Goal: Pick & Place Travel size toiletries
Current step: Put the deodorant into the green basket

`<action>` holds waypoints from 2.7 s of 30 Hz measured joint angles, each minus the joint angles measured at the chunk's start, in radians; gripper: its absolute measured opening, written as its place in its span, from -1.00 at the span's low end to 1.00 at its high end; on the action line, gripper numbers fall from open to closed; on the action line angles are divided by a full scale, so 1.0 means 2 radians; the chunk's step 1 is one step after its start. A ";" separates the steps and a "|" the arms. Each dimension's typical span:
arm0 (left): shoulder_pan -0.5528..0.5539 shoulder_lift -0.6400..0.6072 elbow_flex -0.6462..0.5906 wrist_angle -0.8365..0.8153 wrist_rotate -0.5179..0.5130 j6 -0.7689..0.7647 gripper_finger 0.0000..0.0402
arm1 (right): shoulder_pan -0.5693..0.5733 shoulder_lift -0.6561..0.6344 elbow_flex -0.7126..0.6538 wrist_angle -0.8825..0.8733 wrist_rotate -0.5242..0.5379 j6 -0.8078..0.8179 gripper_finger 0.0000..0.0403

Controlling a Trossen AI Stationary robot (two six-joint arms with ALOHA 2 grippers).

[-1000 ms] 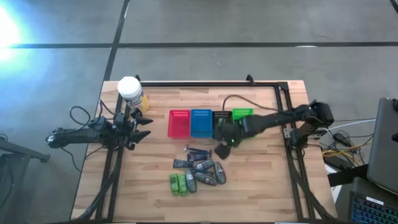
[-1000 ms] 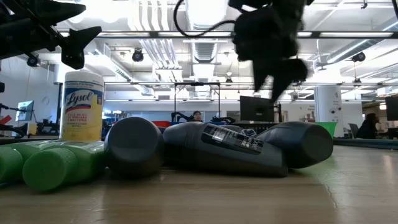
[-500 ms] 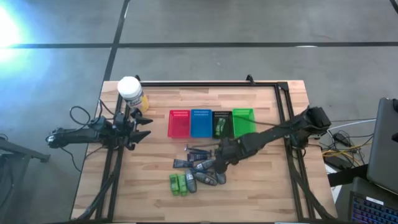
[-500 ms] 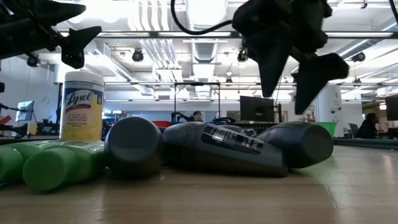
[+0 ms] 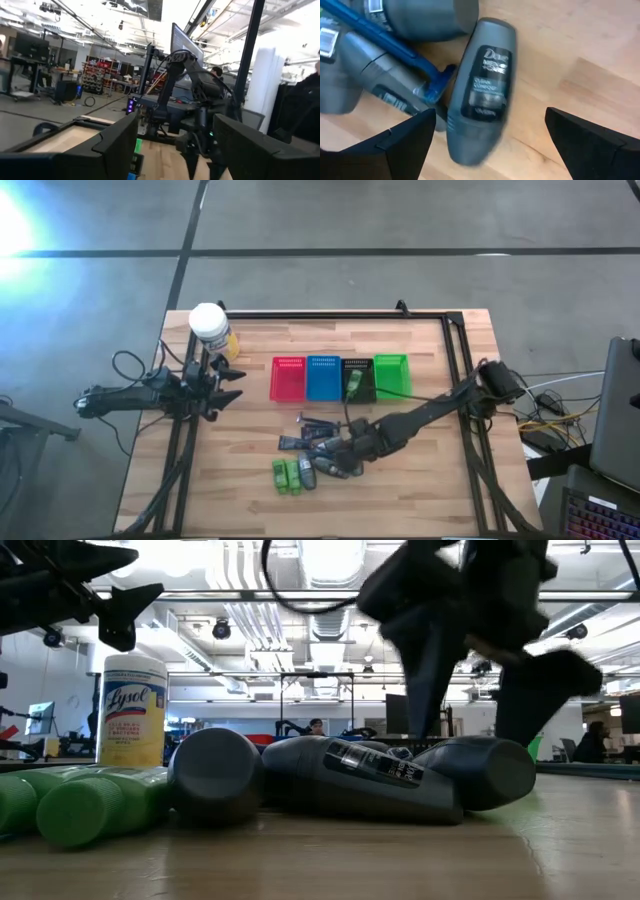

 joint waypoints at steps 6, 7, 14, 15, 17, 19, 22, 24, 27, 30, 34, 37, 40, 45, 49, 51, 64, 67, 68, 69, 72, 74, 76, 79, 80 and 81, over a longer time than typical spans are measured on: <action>0.000 0.001 0.000 -0.005 -0.001 0.002 0.31 | 0.000 0.055 0.028 0.018 -0.002 0.007 0.85; 0.000 0.001 0.000 -0.007 -0.001 0.002 0.31 | 0.000 0.061 0.037 0.009 -0.002 0.007 0.85; 0.000 0.004 0.000 -0.014 -0.002 0.002 0.31 | 0.006 0.087 0.097 -0.090 -0.004 -0.004 0.85; 0.000 0.004 0.000 -0.016 -0.002 0.002 0.31 | 0.007 0.087 0.101 -0.094 -0.005 -0.004 0.85; 0.000 0.004 0.000 -0.018 -0.002 0.002 0.31 | 0.007 0.086 0.106 -0.093 -0.009 -0.003 0.85; 0.000 0.004 0.000 -0.018 -0.001 0.002 0.31 | 0.007 0.081 0.115 -0.095 -0.010 -0.005 0.85; 0.000 0.004 0.000 -0.018 -0.002 0.002 0.31 | 0.006 0.072 0.125 -0.093 -0.022 -0.021 0.85; 0.000 0.004 0.000 -0.018 -0.002 0.002 0.31 | 0.006 0.071 0.127 -0.095 -0.029 -0.027 0.85; 0.000 0.004 0.000 -0.018 -0.002 0.002 0.31 | 0.008 0.072 0.127 -0.118 -0.034 -0.022 0.85; 0.000 0.004 0.000 -0.018 -0.002 0.002 0.31 | 0.008 0.072 0.120 -0.127 -0.038 -0.021 0.85; 0.000 0.004 0.000 -0.018 -0.002 0.001 0.31 | 0.007 0.072 0.109 -0.128 -0.038 -0.023 0.85; 0.000 0.004 0.000 -0.018 -0.002 0.001 0.31 | 0.007 0.073 0.096 -0.127 -0.038 -0.027 0.85; 0.000 0.004 0.000 -0.018 -0.002 0.001 0.31 | 0.007 0.075 0.083 -0.115 -0.038 -0.031 0.84; 0.000 0.004 0.000 -0.018 -0.002 0.001 0.31 | 0.007 0.075 0.069 -0.086 -0.027 -0.049 0.71; 0.000 0.004 0.000 -0.018 -0.002 0.001 0.31 | 0.006 0.075 0.069 -0.085 -0.001 -0.072 0.56; 0.000 0.004 0.000 -0.018 -0.002 0.001 0.31 | 0.004 0.075 0.069 -0.085 0.000 -0.081 0.50; 0.000 0.004 0.000 -0.017 -0.002 0.001 0.31 | 0.005 0.065 0.061 -0.106 -0.017 -0.147 0.01; 0.000 0.004 0.000 -0.017 -0.002 0.001 0.31 | 0.009 0.035 0.060 -0.130 -0.010 -0.140 0.01; 0.000 0.004 0.000 -0.017 -0.002 0.001 0.31 | 0.010 0.019 0.060 -0.141 0.000 -0.130 0.01; 0.000 0.004 0.000 -0.017 -0.001 0.001 0.31 | 0.010 0.002 0.057 -0.152 0.009 -0.119 0.01; 0.000 0.004 0.000 -0.016 -0.001 0.001 0.31 | 0.006 -0.053 0.045 -0.196 0.041 -0.066 0.01; 0.000 0.004 0.000 -0.016 -0.002 0.001 0.31 | -0.004 -0.100 0.029 -0.221 0.065 -0.023 0.01; 0.000 0.004 0.000 -0.015 -0.002 0.001 0.31 | -0.027 -0.152 0.005 -0.237 0.090 0.015 0.01; 0.000 0.004 0.000 -0.013 -0.002 0.001 0.31 | -0.093 -0.219 -0.048 -0.226 0.113 0.023 0.01; 0.000 0.004 0.000 -0.013 -0.002 0.001 0.31 | -0.121 -0.238 -0.067 -0.216 0.115 0.011 0.01; 0.000 0.004 0.000 -0.013 -0.002 0.001 0.31 | -0.151 -0.255 -0.086 -0.200 0.114 -0.006 0.01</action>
